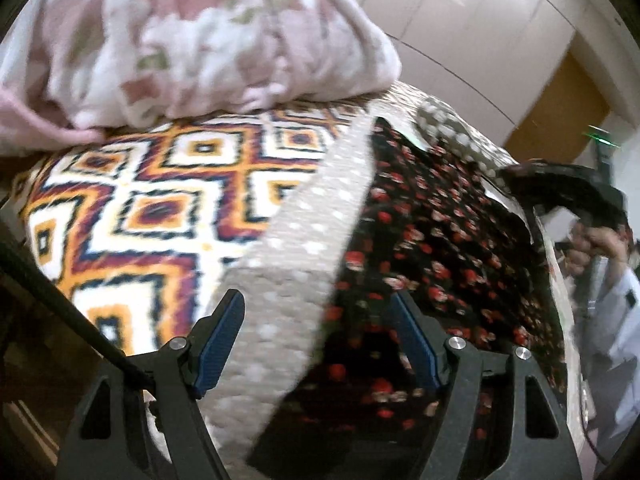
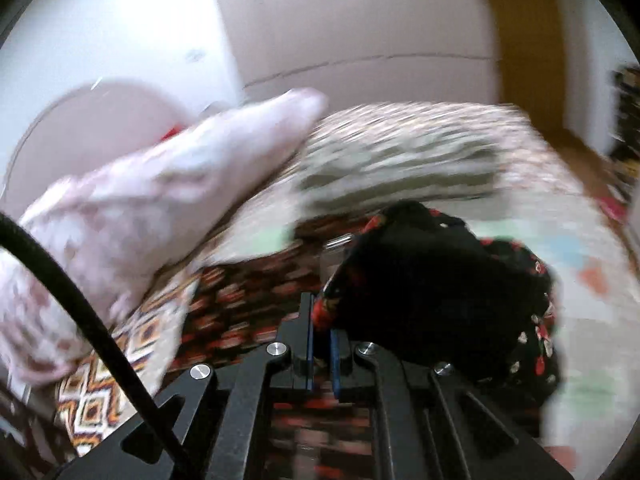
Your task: Fold large clothes
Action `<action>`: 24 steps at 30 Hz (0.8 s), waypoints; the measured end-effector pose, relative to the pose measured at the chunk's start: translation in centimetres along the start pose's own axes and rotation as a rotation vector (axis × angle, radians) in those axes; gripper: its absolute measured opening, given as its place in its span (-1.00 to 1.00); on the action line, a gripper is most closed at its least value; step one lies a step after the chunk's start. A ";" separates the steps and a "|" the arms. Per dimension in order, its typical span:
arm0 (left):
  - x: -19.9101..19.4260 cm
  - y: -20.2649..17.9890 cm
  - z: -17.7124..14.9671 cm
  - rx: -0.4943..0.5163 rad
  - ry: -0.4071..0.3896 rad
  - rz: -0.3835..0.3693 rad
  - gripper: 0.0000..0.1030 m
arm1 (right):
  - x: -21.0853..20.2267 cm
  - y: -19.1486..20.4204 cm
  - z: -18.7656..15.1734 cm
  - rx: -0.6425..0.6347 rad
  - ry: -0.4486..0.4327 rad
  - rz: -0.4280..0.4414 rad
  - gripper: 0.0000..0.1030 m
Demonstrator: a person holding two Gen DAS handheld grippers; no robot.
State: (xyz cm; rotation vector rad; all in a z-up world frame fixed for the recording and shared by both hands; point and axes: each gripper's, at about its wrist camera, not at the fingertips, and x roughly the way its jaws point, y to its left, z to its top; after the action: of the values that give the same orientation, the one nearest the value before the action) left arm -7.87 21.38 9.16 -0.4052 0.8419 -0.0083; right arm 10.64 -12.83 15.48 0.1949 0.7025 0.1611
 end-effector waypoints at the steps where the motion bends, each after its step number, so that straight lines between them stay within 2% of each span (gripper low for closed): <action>1: -0.1 0.7 0.0 -0.009 -0.002 0.008 0.44 | 1.7 2.0 -0.7 -0.024 0.029 0.015 -0.87; 2: -0.2 1.3 0.0 -0.014 -0.003 0.014 0.44 | 4.3 4.7 -1.7 -0.065 0.074 0.025 -0.87; 5: -0.5 2.6 -0.1 -0.026 -0.009 0.029 0.44 | 9.5 8.9 -4.2 -0.166 0.168 -0.009 -0.87; 9: -0.6 4.0 -0.1 -0.038 -0.017 0.040 0.44 | 13.3 12.1 -7.5 -0.347 0.245 -0.111 -0.75; 12: -0.4 4.7 -0.1 -0.048 -0.021 0.038 0.44 | 14.2 15.3 -8.9 -0.544 0.230 -0.205 -0.37; 13: -0.5 4.8 -0.1 -0.048 -0.022 0.038 0.44 | 14.2 16.9 -9.8 -0.656 0.198 -0.254 -0.27; 16: -0.6 4.9 -0.4 -0.046 -0.018 0.036 0.44 | 14.4 20.6 -12.4 -0.948 0.117 -0.355 -0.23; 18: -0.7 4.8 -0.5 -0.049 -0.016 0.036 0.44 | 14.3 22.1 -13.6 -1.057 0.086 -0.366 -0.22; 19: -0.8 4.8 -0.5 -0.051 -0.016 0.036 0.44 | 14.4 22.8 -13.8 -1.079 0.087 -0.356 -0.21; 22: -1.0 4.4 -0.5 -0.048 -0.015 0.036 0.44 | 13.2 23.5 -13.9 -1.069 0.084 -0.292 0.10; 24: -1.1 4.1 -0.4 -0.039 -0.015 0.034 0.44 | 11.5 23.5 -13.5 -1.035 0.079 -0.265 0.10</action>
State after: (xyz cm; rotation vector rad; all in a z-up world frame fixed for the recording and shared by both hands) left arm -9.53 25.20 8.22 -0.4273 0.8354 0.0424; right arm 8.55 14.05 3.64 -0.8939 0.6400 0.2593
